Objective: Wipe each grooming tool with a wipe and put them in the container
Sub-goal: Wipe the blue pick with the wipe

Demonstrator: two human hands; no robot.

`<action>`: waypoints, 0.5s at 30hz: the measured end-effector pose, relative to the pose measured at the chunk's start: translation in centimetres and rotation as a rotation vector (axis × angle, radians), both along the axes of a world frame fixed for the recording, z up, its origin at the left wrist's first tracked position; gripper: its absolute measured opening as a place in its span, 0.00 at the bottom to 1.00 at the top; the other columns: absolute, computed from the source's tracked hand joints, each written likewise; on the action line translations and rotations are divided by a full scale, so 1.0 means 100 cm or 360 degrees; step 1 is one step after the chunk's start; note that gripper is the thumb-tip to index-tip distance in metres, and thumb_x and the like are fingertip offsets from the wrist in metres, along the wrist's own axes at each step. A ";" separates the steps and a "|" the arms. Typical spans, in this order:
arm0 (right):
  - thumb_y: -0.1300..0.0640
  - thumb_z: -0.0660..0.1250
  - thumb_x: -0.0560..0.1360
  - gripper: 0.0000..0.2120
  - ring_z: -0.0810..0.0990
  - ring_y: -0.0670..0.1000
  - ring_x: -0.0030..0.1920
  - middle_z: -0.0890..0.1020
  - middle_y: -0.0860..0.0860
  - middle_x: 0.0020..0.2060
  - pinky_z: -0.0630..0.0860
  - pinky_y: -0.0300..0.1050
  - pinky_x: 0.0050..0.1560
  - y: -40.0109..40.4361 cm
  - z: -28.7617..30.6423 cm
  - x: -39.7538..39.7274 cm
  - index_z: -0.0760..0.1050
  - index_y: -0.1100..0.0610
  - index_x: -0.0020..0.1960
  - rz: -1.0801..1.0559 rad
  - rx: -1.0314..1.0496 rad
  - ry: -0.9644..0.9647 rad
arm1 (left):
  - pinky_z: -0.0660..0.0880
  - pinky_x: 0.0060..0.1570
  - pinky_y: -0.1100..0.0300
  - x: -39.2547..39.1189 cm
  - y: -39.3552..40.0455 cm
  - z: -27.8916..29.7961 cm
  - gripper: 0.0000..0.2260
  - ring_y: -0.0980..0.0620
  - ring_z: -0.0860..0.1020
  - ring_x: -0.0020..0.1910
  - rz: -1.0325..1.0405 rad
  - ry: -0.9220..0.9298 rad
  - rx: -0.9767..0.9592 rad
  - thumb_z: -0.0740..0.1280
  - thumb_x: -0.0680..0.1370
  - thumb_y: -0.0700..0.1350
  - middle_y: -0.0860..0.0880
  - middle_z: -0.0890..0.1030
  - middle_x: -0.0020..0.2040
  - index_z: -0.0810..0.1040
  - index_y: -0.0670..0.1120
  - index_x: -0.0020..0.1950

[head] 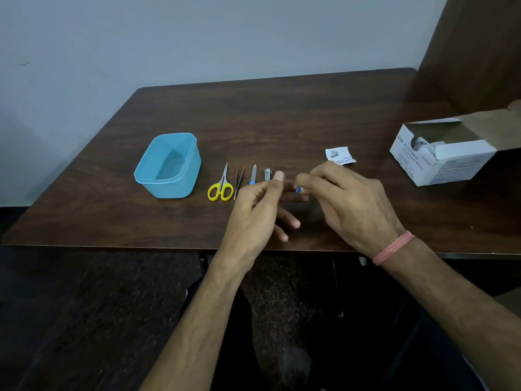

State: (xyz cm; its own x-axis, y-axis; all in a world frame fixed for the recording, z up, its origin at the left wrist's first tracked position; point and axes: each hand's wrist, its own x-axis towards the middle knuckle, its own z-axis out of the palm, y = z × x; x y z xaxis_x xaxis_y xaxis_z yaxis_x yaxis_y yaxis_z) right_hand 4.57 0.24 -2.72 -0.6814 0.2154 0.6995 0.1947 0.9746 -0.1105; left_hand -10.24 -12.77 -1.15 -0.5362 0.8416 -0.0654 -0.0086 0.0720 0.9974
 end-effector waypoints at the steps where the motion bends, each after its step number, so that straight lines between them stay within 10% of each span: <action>1: 0.66 0.65 0.81 0.17 0.85 0.57 0.48 0.84 0.51 0.55 0.81 0.55 0.30 0.000 -0.001 0.000 0.83 0.54 0.66 0.0045 0.0062 -0.0020 | 0.73 0.21 0.63 -0.002 0.001 0.002 0.21 0.52 0.84 0.30 -0.0019 -0.0010 -0.0045 0.60 0.92 0.54 0.49 0.91 0.49 0.88 0.43 0.57; 8: 0.65 0.64 0.86 0.13 0.84 0.57 0.49 0.86 0.52 0.58 0.82 0.53 0.35 0.001 -0.003 -0.001 0.82 0.57 0.66 0.0283 0.0439 -0.0083 | 0.66 0.20 0.66 -0.006 0.000 0.006 0.18 0.56 0.77 0.27 -0.0101 0.0072 -0.0158 0.65 0.90 0.54 0.56 0.83 0.33 0.88 0.50 0.47; 15: 0.64 0.61 0.89 0.13 0.82 0.55 0.49 0.86 0.53 0.57 0.81 0.51 0.36 -0.003 -0.001 0.000 0.84 0.58 0.65 0.0339 0.0565 -0.0096 | 0.70 0.21 0.66 -0.014 0.000 0.004 0.09 0.55 0.76 0.24 -0.0038 -0.0139 -0.0048 0.75 0.84 0.47 0.49 0.84 0.34 0.90 0.42 0.58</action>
State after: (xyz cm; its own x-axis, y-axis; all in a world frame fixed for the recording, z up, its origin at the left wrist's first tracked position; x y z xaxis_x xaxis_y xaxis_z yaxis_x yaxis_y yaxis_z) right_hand 4.60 -0.09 -2.81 -0.7265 -0.1824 0.6626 -0.0197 0.9693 0.2452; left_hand -11.60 -12.78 -0.78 -0.5069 0.8512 -0.1364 -0.0936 0.1029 0.9903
